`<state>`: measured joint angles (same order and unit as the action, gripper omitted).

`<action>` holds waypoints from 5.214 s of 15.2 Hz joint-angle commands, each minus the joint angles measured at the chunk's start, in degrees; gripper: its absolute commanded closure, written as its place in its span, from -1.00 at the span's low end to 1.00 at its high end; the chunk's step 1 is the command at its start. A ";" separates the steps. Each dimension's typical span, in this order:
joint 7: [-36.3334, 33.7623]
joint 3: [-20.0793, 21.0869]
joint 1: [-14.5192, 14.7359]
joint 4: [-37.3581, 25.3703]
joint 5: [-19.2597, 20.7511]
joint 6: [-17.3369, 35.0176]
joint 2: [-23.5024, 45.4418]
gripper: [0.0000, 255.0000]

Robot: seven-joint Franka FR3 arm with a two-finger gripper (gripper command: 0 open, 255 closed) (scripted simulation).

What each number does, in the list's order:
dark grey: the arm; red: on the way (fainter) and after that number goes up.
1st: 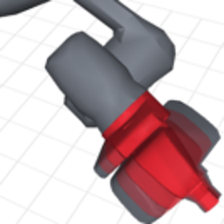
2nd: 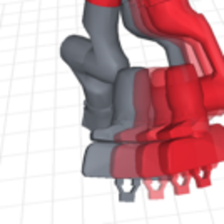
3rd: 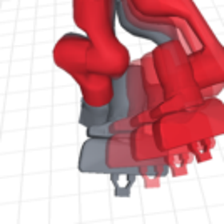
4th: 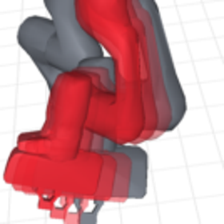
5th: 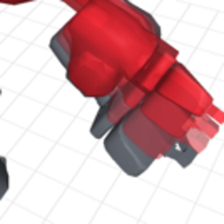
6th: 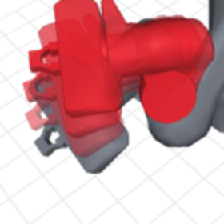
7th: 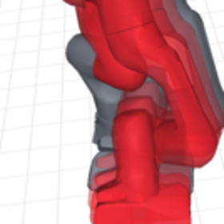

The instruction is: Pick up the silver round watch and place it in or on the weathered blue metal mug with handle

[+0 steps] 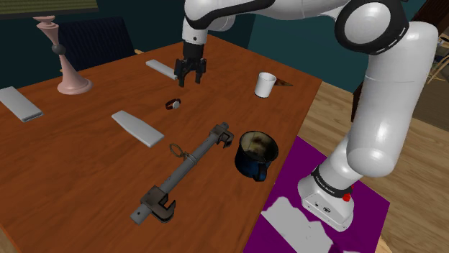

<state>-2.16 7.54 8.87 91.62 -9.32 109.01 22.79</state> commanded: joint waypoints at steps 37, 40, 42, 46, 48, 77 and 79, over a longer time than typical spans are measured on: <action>-1.36 0.99 1.90 -10.26 0.10 -2.83 8.07 1.00; -1.71 1.02 1.88 -11.73 0.13 -4.81 7.54 1.00; -1.96 1.04 1.87 -12.81 0.15 -6.15 7.25 1.00; -2.47 1.08 1.87 -15.21 0.20 -8.93 6.82 1.00; -2.73 1.10 1.87 -16.54 0.23 -10.36 6.69 1.00; -2.63 2.58 1.61 25.93 -6.32 -7.99 -33.93 1.00; -2.69 2.68 1.98 30.36 -7.16 -8.06 -38.50 1.00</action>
<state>-4.98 10.32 10.80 119.86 -16.11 101.29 -13.26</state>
